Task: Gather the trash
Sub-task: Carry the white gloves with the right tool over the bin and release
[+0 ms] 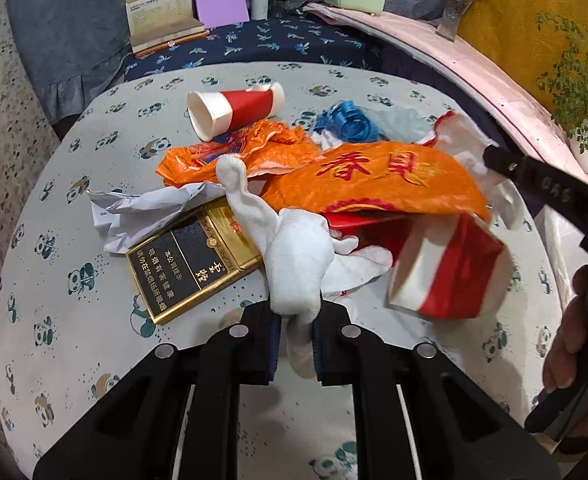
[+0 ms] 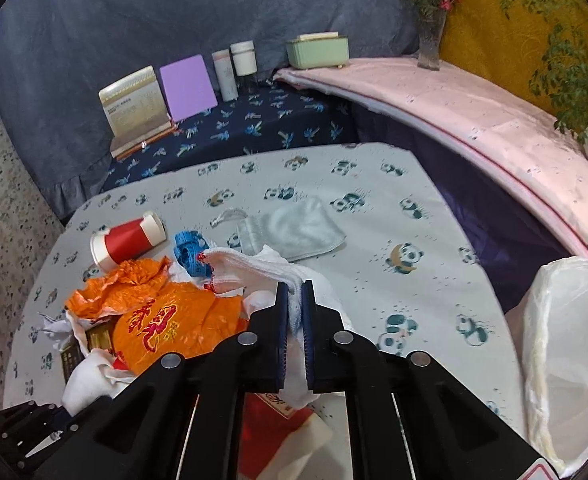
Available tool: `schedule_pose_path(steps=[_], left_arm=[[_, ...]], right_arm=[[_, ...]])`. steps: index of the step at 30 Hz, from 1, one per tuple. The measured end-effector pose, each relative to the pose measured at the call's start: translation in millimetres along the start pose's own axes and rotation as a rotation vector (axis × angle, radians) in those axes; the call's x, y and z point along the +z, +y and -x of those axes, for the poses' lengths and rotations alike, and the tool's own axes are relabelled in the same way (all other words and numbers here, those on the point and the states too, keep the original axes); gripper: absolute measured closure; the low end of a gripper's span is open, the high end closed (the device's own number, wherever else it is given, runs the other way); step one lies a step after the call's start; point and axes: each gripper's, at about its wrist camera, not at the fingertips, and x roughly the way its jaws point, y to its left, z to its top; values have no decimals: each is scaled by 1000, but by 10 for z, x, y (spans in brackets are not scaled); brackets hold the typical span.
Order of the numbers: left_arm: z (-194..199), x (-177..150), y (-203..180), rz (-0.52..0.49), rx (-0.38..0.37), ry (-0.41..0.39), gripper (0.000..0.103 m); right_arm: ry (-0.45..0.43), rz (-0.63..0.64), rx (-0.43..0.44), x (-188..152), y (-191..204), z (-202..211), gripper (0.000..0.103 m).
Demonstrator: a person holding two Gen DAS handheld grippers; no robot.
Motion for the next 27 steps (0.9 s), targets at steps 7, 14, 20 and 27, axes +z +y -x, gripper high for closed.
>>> schedule_pose_path(steps=[7, 14, 20, 27], left_arm=[[327, -70, -174, -29, -20, -45, 91], [638, -131, -470, -83, -52, -92, 90], [801, -181, -839, -152, -80, -115, 90], [888, -238, -1308, -242, -115, -126, 90]], right_arm=[[-79, -29, -20, 49, -175, 509, 97], [-131, -62, -59, -48, -419, 932, 97], [-171, -100, -100, -157, -718, 1275, 97], [-196, -162, -152, -312, -1166, 1569, 97]])
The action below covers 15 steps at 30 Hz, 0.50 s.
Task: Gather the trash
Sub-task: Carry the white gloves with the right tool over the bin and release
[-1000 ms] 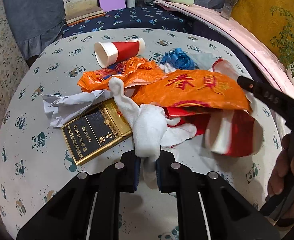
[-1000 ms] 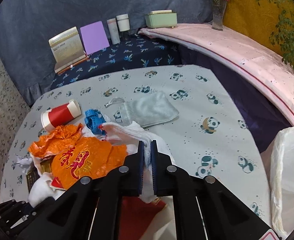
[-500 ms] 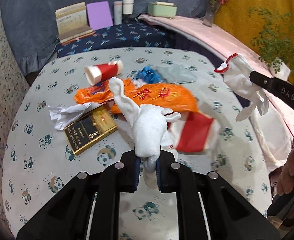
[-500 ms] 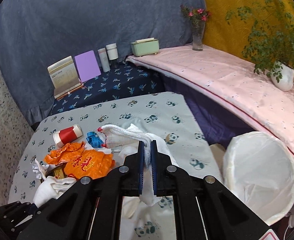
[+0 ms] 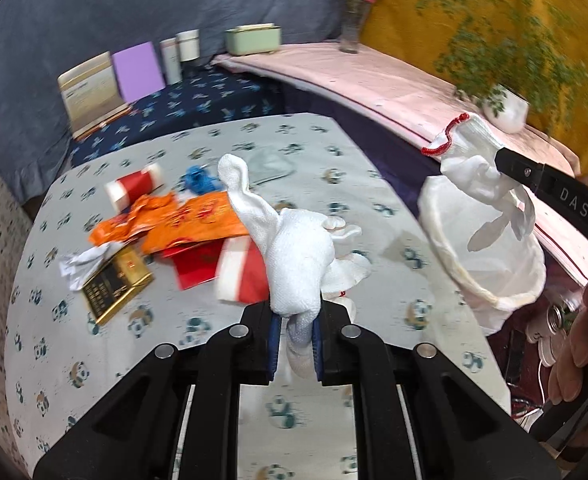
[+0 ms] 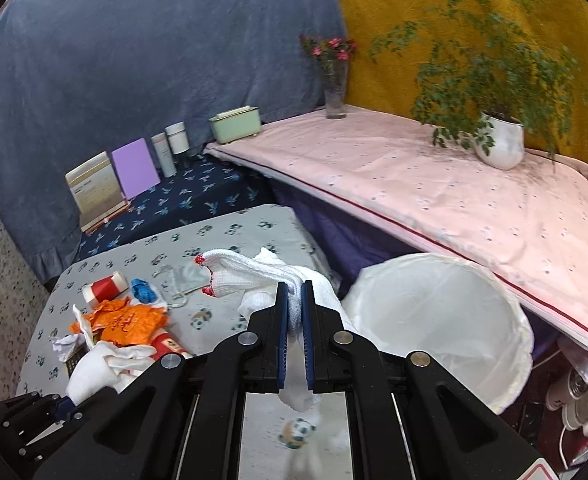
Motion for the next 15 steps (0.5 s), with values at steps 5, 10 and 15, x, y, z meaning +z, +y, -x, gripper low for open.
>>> schedule_pose_path(steps=[5, 10, 15], left_arm=[[-27, 31, -349, -55, -32, 2, 90], [-89, 82, -670, -106, -69, 5, 90], [-191, 171, -1029, -174, -116, 3, 90]], right_arm=[[-1, -39, -44, -75, -326, 91, 97], [2, -85, -95, -148, -688, 142, 97], [9, -127, -151, -240, -1020, 149, 97]])
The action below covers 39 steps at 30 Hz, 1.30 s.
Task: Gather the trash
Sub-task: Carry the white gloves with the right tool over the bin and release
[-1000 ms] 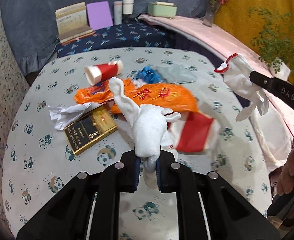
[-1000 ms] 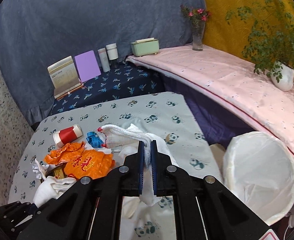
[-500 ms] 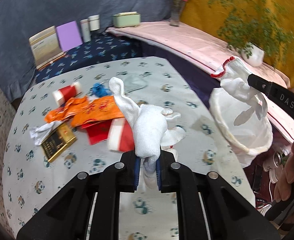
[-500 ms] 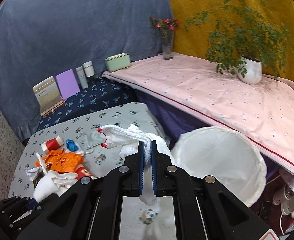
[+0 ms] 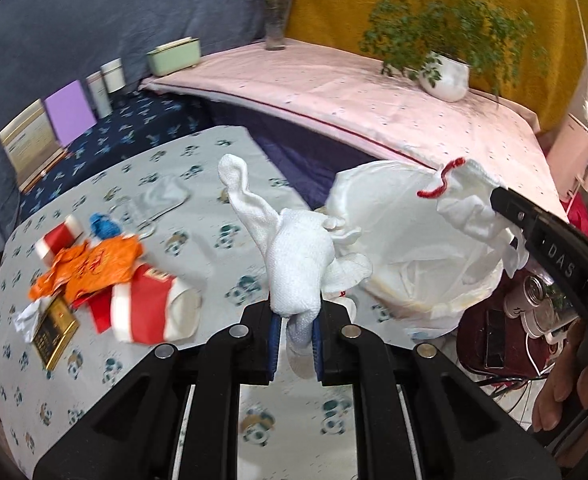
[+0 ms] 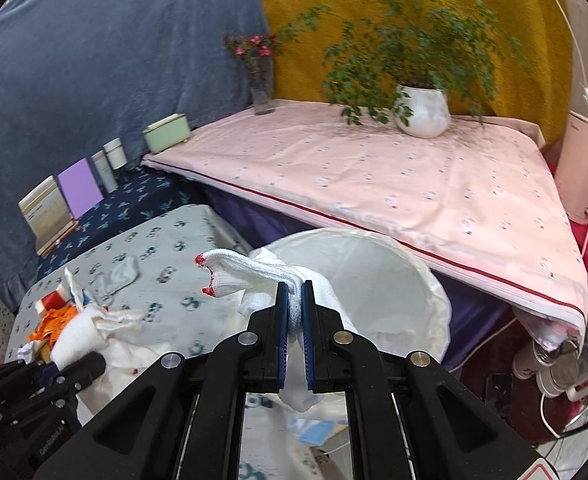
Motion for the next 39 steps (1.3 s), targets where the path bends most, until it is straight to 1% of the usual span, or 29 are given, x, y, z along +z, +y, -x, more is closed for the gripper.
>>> schedule_pose_path(steps=[7, 11, 15, 17, 19, 21, 24, 26, 31, 32, 34, 36, 38, 39], left_arm=[[-247, 233, -398, -63, -88, -2, 90], [-463, 369, -639, -99, -145, 6, 90], [-671, 445, -732, -109, -197, 29, 89], [-744, 473, -769, -111, -201, 27, 88], [-783, 487, -754, -102, -207, 25, 82], [-823, 499, -723, -85, -209, 28, 65], [-835, 515, -684, -74, -198, 13, 52], [-837, 521, -664, -74, -183, 4, 45], [-842, 520, -592, -65, -166, 2, 41], [-843, 516, -565, -62, -158, 1, 38], [-842, 506, -523, -57, -145, -2, 36], [-833, 487, -471, -52, -130, -2, 32], [-812, 467, -400, -42, -116, -5, 31], [-801, 459, -369, -37, -111, -7, 30]], right_arm=[[20, -53, -62, -48, -385, -126, 96], [33, -75, -85, -86, -544, -214, 96], [42, -95, -103, -86, -659, -300, 96], [43, -100, -110, -79, -691, -329, 96], [44, -107, -115, -72, -723, -356, 96], [45, -111, -117, -66, -741, -380, 96], [46, -111, -114, -52, -729, -416, 96], [45, -108, -110, -39, -709, -440, 94], [40, -99, -95, 1, -628, -507, 93], [40, -95, -92, 10, -604, -519, 93], [41, -88, -83, 29, -552, -542, 91], [38, -82, -79, 41, -502, -550, 86], [31, -77, -76, 46, -449, -537, 72], [28, -76, -76, 47, -425, -527, 69]])
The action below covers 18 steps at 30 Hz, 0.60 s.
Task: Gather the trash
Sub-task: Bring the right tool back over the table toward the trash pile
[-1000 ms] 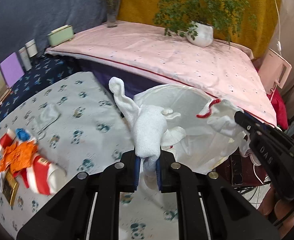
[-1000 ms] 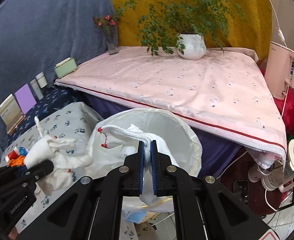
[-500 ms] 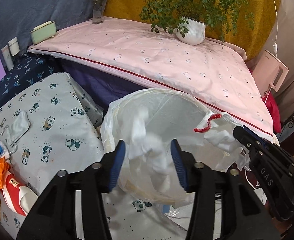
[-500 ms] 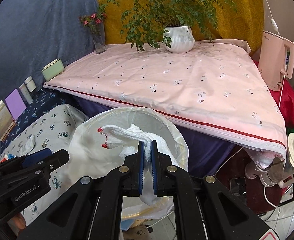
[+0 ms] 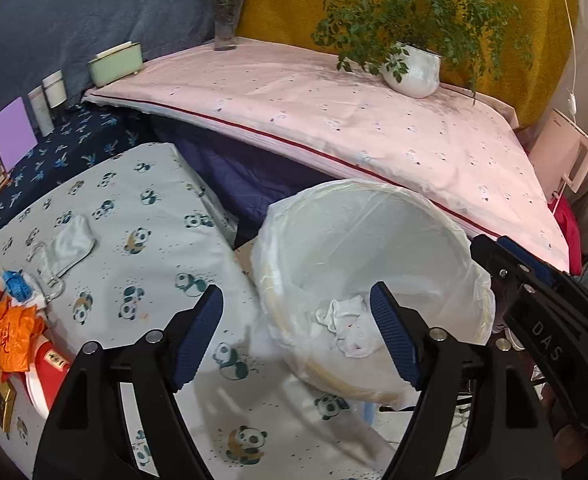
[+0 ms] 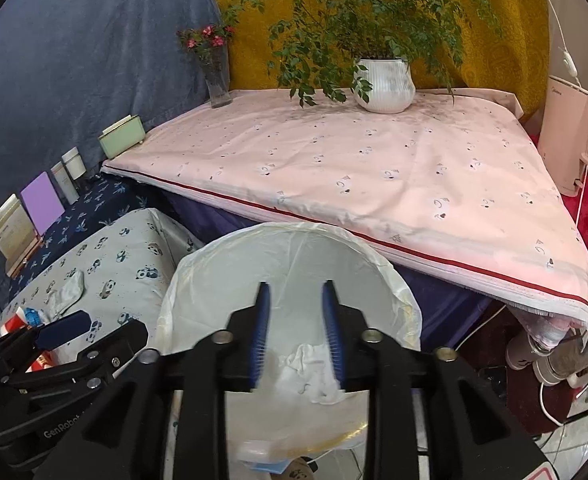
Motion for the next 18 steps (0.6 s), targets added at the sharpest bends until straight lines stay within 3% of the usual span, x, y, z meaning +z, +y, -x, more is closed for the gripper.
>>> schedule_pose_path(steps=[4, 18], left_arm=[[100, -62, 158, 24, 30, -8, 27], [638, -440, 986, 160, 173, -42, 16]], right_arm=[[-15, 17, 4, -17, 129, 69, 53], [-20, 120, 91, -204, 907, 400, 39]])
